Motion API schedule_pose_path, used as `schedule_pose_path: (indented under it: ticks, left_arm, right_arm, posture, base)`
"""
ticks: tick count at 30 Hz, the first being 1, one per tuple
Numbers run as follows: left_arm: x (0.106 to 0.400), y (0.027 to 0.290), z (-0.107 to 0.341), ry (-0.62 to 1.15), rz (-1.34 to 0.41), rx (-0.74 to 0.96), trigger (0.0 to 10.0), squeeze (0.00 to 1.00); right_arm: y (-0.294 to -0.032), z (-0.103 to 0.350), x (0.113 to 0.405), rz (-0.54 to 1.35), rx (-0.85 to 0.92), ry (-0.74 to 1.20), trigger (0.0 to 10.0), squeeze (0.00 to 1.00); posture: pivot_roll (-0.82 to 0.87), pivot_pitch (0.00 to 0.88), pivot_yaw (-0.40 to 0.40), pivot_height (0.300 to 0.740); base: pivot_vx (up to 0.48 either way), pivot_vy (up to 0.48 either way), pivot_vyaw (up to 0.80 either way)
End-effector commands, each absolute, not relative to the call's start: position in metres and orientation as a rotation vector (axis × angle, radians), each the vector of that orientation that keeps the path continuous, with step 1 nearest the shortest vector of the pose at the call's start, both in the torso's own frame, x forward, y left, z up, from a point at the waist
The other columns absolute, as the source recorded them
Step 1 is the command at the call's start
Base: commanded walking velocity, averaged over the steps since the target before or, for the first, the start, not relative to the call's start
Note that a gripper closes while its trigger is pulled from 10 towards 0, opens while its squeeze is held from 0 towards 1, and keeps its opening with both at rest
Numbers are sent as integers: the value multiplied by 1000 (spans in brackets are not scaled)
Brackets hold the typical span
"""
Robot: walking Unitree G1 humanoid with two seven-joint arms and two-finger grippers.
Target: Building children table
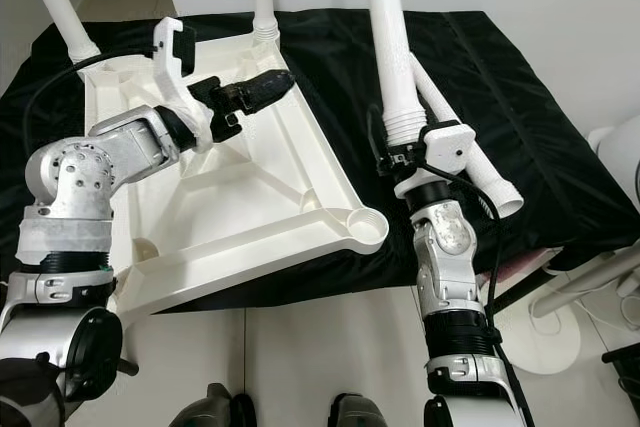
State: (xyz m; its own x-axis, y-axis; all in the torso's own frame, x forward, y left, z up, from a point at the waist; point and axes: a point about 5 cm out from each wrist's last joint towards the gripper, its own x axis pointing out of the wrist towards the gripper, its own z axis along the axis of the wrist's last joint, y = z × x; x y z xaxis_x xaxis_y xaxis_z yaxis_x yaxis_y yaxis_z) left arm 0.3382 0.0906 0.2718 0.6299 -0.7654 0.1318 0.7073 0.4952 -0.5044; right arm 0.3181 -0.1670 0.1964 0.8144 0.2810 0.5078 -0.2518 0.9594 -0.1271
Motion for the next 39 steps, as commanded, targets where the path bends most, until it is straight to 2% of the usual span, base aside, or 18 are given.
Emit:
schedule_pose_path:
  ticks: [1, 8, 20, 25, 26, 29, 37, 38, 39]
  left_arm:
    - [327, 77, 281, 51, -1214, -593, 10000, 0]
    - [334, 62, 283, 114, -1239, -629, 10000, 0]
    - [349, 61, 292, 106, -1181, -599, 10000, 0]
    - [364, 70, 304, 88, -1116, -612, 10000, 0]
    - [371, 76, 310, 101, -1070, -555, 10000, 0]
    - [376, 81, 315, 102, -1033, -530, 10000, 0]
    - [389, 96, 324, 112, -926, -560, 10000, 0]
    - [389, 92, 319, 123, -919, -543, 4118, 0]
    - [389, 92, 319, 123, -919, -543, 4118, 0]
  right_arm:
    - [-157, 200, 316, 340, -75, -578, 10000, 0]
    - [-133, 191, 313, 484, -129, -544, 10000, 0]
    - [-117, 184, 305, 559, -149, -535, 10000, 0]
    - [-114, 177, 297, 564, -126, -530, 10000, 0]
    - [-112, 171, 290, 558, -89, -522, 10000, 0]
    - [-110, 166, 284, 559, -80, -516, 10000, 0]
    - [-98, 154, 271, 570, -49, -482, 10000, 0]
    - [-96, 154, 272, 574, -49, -481, 10000, 0]
    - [-96, 154, 272, 574, -49, -481, 10000, 0]
  posture:
    - [-106, 45, 49, 740]
    - [-113, 50, 64, 740]
    - [-114, 54, 72, 740]
    - [-113, 54, 75, 740]
    - [-107, 53, 73, 740]
    - [-103, 55, 74, 740]
    - [-110, 61, 83, 740]
    - [-111, 60, 86, 740]
    - [-111, 60, 86, 740]
  base:
    - [0, 0, 0]
    - [0, 0, 0]
    - [0, 0, 0]
    - [0, 0, 0]
    - [0, 0, 0]
    - [0, 0, 0]
    - [0, 0, 0]
    - [0, 0, 0]
    - [0, 0, 0]
